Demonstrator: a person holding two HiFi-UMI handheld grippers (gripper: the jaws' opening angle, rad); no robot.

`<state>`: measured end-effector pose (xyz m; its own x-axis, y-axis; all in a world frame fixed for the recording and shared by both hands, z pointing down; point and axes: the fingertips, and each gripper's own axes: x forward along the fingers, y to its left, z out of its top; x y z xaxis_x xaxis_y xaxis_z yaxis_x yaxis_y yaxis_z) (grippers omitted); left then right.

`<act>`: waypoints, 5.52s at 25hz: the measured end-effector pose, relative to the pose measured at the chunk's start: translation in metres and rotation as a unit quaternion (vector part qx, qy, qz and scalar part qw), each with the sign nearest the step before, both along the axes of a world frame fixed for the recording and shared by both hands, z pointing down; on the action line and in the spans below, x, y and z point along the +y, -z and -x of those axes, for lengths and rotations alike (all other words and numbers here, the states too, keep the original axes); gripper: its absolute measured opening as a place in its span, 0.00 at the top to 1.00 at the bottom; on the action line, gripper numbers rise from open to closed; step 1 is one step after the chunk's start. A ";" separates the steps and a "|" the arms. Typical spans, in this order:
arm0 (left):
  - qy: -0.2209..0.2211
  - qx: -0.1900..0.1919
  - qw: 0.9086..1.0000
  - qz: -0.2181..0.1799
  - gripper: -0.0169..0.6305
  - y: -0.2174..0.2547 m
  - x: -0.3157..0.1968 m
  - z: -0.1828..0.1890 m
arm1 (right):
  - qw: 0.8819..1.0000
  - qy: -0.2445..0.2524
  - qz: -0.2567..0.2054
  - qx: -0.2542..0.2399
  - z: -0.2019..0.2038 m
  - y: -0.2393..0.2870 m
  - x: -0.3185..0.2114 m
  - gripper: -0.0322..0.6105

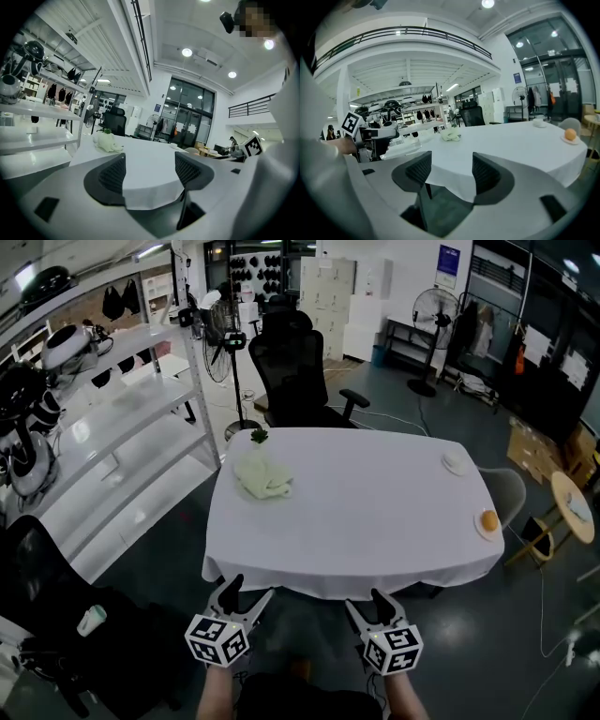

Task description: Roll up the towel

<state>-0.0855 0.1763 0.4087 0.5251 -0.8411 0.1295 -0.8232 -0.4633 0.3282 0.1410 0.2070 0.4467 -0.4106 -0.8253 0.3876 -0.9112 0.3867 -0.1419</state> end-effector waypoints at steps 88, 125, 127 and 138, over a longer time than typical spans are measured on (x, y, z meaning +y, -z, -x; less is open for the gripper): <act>0.063 -0.037 0.985 0.159 0.44 -0.090 -0.292 0.027 | 0.966 0.220 0.051 0.128 0.082 -0.045 -0.346 0.51; 0.089 -0.132 0.973 0.166 0.93 -0.090 -0.357 0.047 | 0.886 0.328 -0.029 0.325 0.146 -0.069 -0.456 0.90; 0.093 -0.140 0.975 0.147 0.93 -0.072 -0.359 0.053 | 0.893 0.308 -0.046 0.325 0.136 -0.046 -0.465 0.90; 0.112 -0.208 0.972 0.002 0.93 0.053 -0.396 0.087 | 0.907 0.191 -0.153 0.342 0.071 0.089 -0.505 0.91</act>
<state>-0.1729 -0.2192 0.3555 0.2299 -0.9277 0.2942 -0.9652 -0.2561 -0.0533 0.0702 -0.2979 0.3573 -0.4400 -0.7851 0.4358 -0.5367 0.6191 0.5734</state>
